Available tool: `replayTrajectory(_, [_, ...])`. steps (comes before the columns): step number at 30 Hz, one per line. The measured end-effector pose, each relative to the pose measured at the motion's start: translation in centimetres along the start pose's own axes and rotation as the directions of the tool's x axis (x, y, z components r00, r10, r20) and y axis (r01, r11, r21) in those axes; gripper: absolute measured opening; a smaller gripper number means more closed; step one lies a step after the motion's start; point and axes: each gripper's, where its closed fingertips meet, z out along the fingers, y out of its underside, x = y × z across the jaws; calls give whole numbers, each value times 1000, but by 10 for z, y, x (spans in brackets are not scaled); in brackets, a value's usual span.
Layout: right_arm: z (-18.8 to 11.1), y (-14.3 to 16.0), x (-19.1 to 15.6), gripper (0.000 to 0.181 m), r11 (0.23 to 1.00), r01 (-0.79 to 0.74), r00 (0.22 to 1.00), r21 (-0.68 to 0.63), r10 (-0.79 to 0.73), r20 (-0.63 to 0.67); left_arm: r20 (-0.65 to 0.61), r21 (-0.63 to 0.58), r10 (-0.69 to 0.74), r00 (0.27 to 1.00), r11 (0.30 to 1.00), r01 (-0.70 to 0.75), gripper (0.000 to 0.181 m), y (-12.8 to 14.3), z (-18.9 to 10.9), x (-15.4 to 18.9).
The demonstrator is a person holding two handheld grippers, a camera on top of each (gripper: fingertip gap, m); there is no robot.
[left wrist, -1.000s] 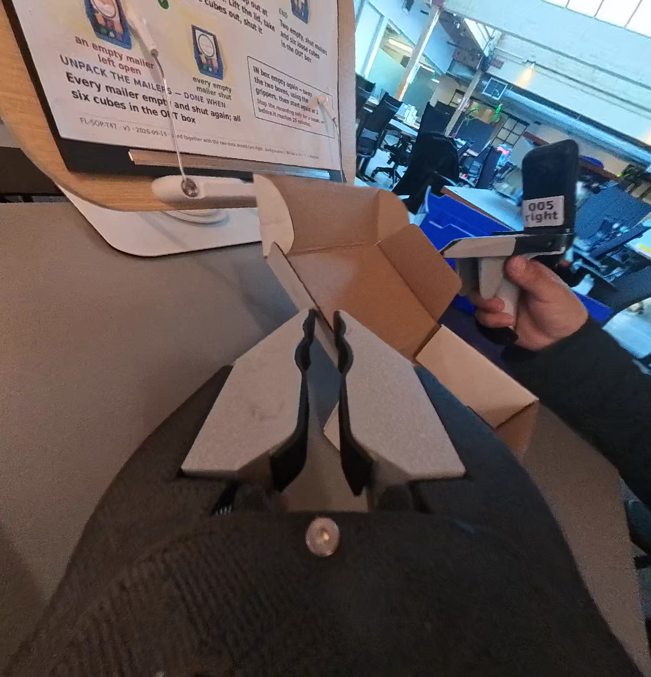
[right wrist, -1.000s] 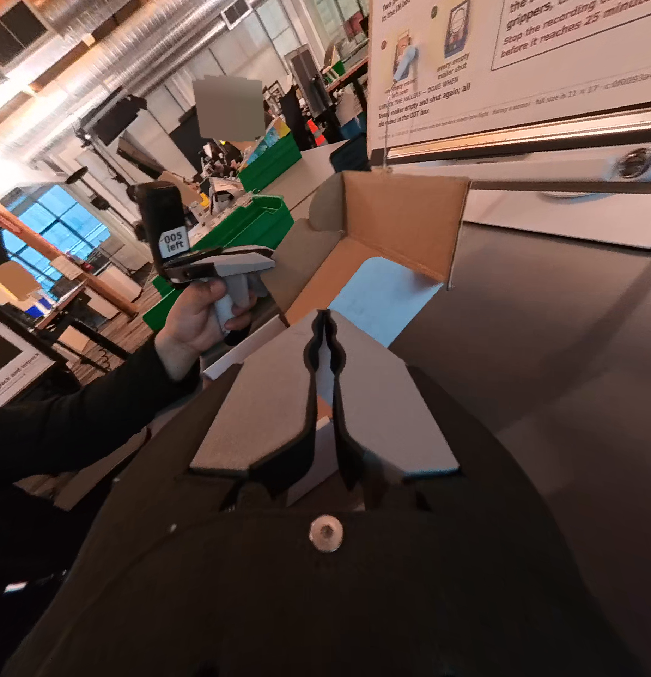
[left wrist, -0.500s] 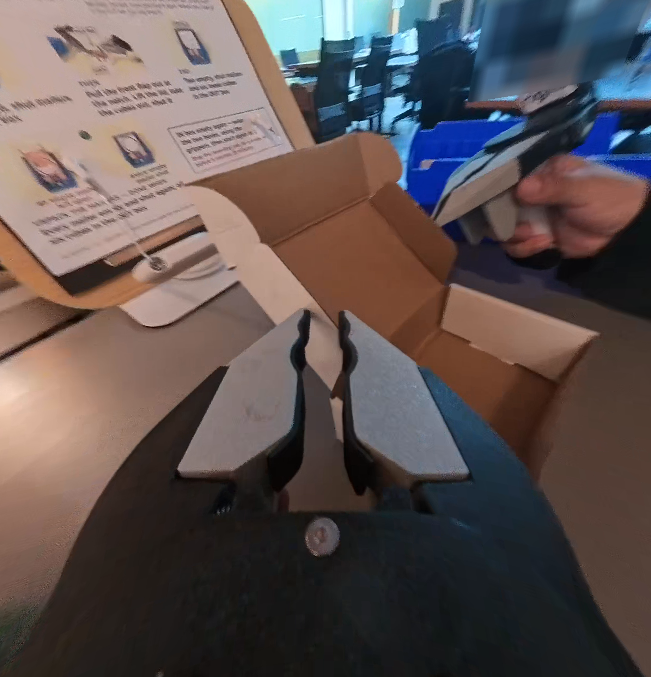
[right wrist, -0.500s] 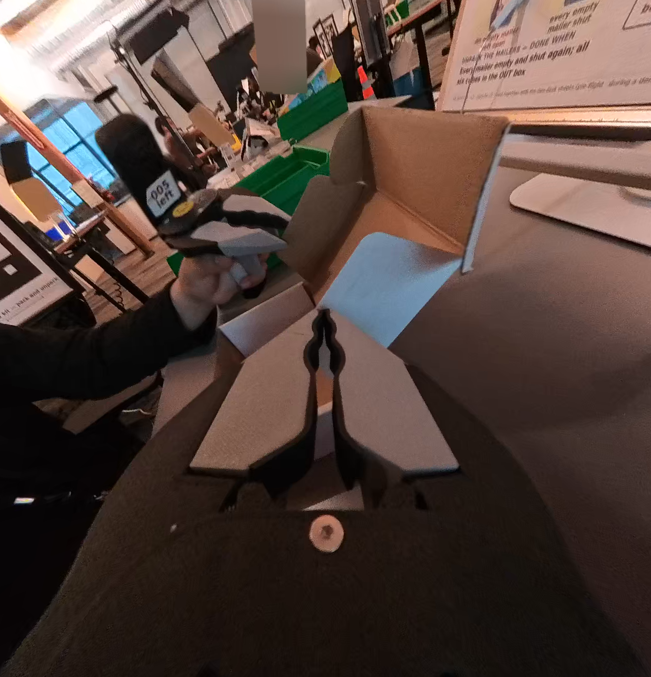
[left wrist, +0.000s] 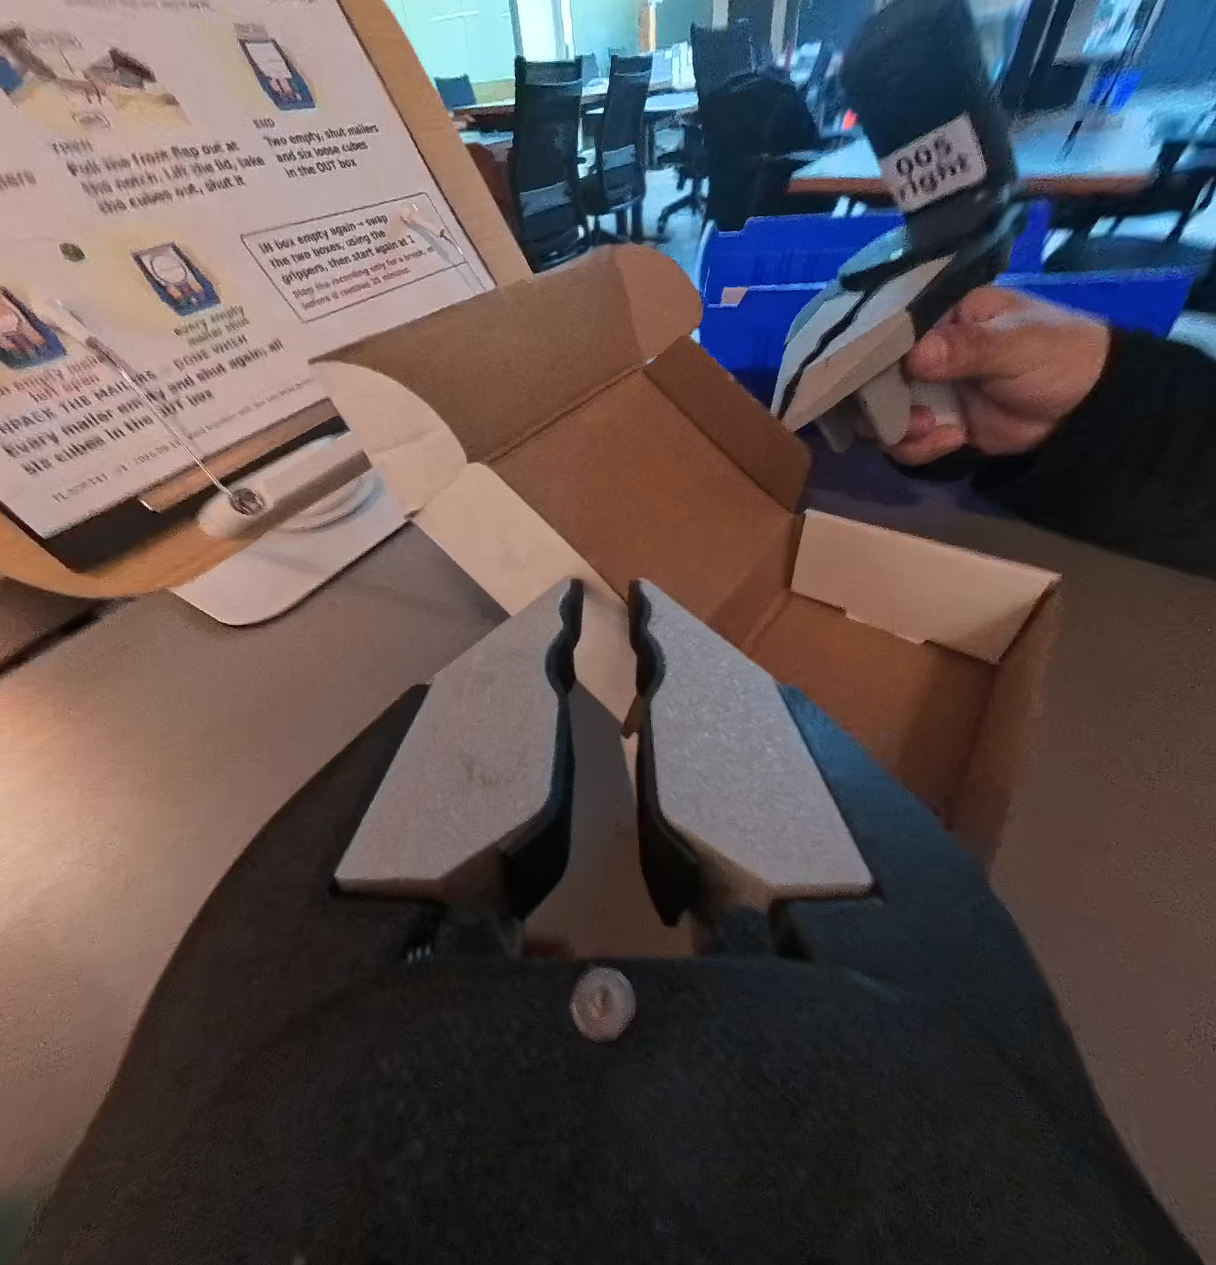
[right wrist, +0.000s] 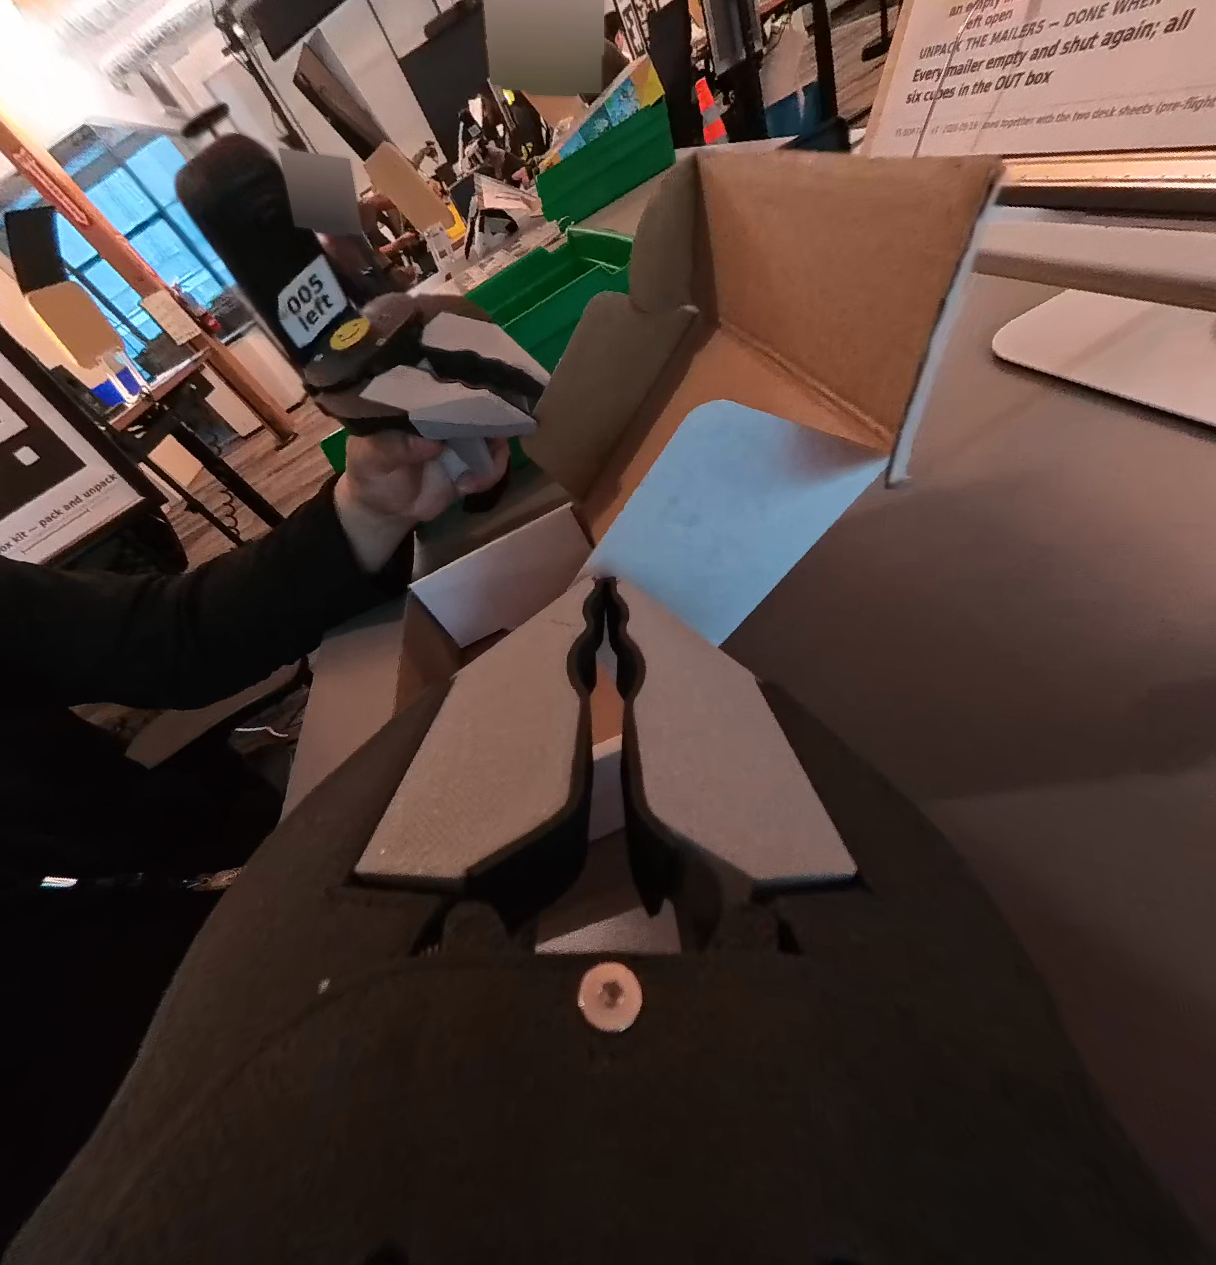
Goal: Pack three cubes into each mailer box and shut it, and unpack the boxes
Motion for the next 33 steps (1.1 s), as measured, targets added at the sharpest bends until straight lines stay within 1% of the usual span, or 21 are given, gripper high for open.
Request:
replayTrajectory(2, [0, 2, -4, 0, 1000, 4, 1000, -11, -4, 23, 43, -26, 133, 990, 991, -132, 10, 1, -2, 2])
replayTrajectory(6, [-1, 6, -12, 0, 999, 35, 998, -29, -33, 48, 64, -45, 281, 958, 960, -278, 9, 1, -7, 10])
replayTrajectory(10, [-1, 16, -21, 0, 994, 91, 995, -57, -89, 44, 61, -17, 313, 948, 950, -313, 8, 3, -15, 20])
replayTrajectory(12, [-3, 22, -26, 0, 989, 132, 991, -70, -130, 36, 77, -20, 350, 934, 937, -349, 7, 7, -20, 26])
replayTrajectory(14, [-5, 31, -27, 0, 982, 163, 987, -92, -162, 21, 63, -29, 355, 933, 935, -354, 5, 14, -24, 34])
replayTrajectory(16, [-4, 42, -26, 0, 974, 178, 984, -137, -179, 8, 29, -42, 366, 930, 930, -365, 0, 22, -26, 43])
replayTrajectory(19, [-3, 57, -24, 0, 955, 213, 975, -206, -222, -19, 30, -72, 413, 910, 909, -410, 0, 30, -28, 48])
replayTrajectory(22, [-8, 63, -26, 0, 940, 250, 964, -232, -264, -31, -21, -52, 397, 917, 916, -398, 0, 33, -33, 58])
replayTrajectory(25, [-17, 63, -33, 0, 942, 267, 960, -205, -278, -28, -109, 8, 346, 932, 938, -347, 0, 33, -45, 76])
replayTrajectory(27, [-22, 67, -40, 8, 939, 283, 957, -198, -289, -4, -152, 56, 309, 939, 951, -304, 0, 31, -54, 86])
replayTrajectory(29, [-24, 69, -42, 3, 939, 280, 958, -198, -286, -1, -161, 104, 300, 940, 952, -286, 0, 25, -63, 91])
replayTrajectory(33, [-24, 65, -49, 3, 951, 258, 966, -168, -253, 51, -142, 194, 236, 961, 959, -207, 0, 10, -76, 86])
